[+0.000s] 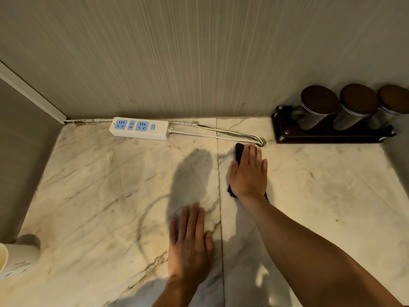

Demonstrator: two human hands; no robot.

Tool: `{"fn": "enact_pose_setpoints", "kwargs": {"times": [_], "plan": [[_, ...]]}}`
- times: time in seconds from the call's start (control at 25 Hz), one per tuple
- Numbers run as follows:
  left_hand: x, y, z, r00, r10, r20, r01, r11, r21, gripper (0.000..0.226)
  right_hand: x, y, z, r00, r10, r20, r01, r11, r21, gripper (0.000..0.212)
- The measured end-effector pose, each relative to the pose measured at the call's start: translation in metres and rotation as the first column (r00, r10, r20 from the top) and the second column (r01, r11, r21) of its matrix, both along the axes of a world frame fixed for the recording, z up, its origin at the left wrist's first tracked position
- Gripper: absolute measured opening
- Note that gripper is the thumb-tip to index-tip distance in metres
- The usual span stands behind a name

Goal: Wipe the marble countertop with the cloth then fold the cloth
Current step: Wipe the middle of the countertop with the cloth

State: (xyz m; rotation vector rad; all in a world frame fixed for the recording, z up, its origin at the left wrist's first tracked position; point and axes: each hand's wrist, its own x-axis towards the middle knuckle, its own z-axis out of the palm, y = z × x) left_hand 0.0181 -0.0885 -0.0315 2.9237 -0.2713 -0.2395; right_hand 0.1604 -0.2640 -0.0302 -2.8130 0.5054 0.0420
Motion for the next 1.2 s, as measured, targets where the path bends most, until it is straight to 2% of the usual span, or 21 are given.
{"fn": "enact_pose_setpoints", "kwargs": {"times": [0.24,0.56,1.04,1.2], "plan": [[0.0,-0.001,-0.001,1.0,0.021,0.0,-0.021,1.0,0.004,0.057,-0.024,0.005,0.005,0.982,-0.19,-0.017,0.19,0.981,0.029,0.062],[-0.001,-0.003,0.003,0.999,0.022,0.03,-0.023,0.999,0.028,0.059,-0.075,0.011,0.006,0.957,-0.287,-0.026,0.288,0.956,0.044,0.062],[-0.003,-0.002,-0.002,0.998,0.013,0.061,-0.013,1.0,-0.011,0.059,-0.152,0.022,0.009,0.947,-0.319,-0.024,0.32,0.945,0.061,0.061],[-0.004,-0.002,-0.002,0.998,0.012,0.067,-0.011,1.0,-0.015,0.062,-0.173,0.026,0.012,0.945,-0.325,0.026,0.322,0.943,0.081,0.06]]}}
